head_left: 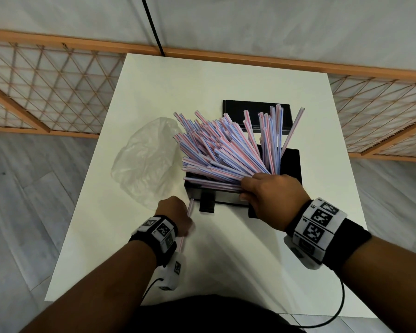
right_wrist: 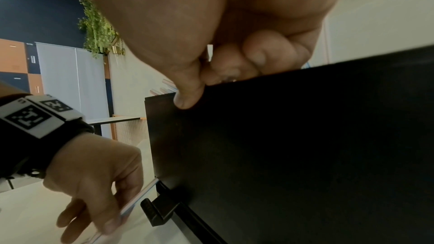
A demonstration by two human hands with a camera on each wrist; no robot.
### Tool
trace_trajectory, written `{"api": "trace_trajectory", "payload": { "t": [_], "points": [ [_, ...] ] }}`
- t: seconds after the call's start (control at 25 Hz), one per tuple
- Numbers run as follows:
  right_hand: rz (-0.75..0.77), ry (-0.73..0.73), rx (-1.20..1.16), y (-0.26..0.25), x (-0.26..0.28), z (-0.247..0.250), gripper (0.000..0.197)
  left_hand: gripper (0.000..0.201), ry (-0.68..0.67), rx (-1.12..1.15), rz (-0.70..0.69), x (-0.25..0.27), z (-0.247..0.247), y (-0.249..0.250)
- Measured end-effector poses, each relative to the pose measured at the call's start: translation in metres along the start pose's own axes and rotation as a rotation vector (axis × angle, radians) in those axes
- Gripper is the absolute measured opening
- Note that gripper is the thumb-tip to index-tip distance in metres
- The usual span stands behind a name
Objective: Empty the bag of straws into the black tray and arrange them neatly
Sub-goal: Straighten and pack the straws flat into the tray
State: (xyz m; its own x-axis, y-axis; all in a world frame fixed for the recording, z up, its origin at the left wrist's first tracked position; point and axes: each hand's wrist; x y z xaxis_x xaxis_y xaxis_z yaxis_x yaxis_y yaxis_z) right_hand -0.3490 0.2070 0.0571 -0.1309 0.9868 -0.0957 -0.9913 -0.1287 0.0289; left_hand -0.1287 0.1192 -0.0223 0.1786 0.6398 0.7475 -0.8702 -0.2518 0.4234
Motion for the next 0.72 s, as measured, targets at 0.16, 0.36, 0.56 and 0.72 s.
{"api": "trace_trajectory", "payload": {
  "t": [0.16, 0.36, 0.56, 0.72],
  "points": [
    [-0.015, -0.055, -0.002, -0.002, 0.000, 0.004, 0.013, 0.018, 0.089, 0.141, -0.063, -0.002, 0.005, 0.007],
    [-0.066, -0.089, -0.002, -0.007, -0.002, 0.025, 0.022, 0.012, -0.023, -0.084, 0.005, 0.005, 0.005, 0.004],
    [-0.121, -0.082, -0.002, -0.012, -0.006, 0.052, 0.031, 0.015, -0.034, -0.107, 0.045, 0.008, 0.008, 0.001],
    [-0.163, -0.120, -0.033, -0.015, -0.012, 0.068, 0.037, 0.010, -0.067, -0.143, 0.050, 0.017, 0.006, 0.003]
  ]
}}
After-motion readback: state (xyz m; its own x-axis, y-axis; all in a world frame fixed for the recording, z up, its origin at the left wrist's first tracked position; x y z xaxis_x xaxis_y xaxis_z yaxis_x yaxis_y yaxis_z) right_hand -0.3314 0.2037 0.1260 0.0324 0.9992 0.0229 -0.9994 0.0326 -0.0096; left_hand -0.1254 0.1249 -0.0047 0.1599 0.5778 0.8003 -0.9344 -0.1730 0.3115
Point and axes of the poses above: each hand's wrist, its own x-axis away from the middle knuckle, its own z-axis out of the back of the hand, y = z × x, and after that the axes turned 11 degrees about x, right-handed
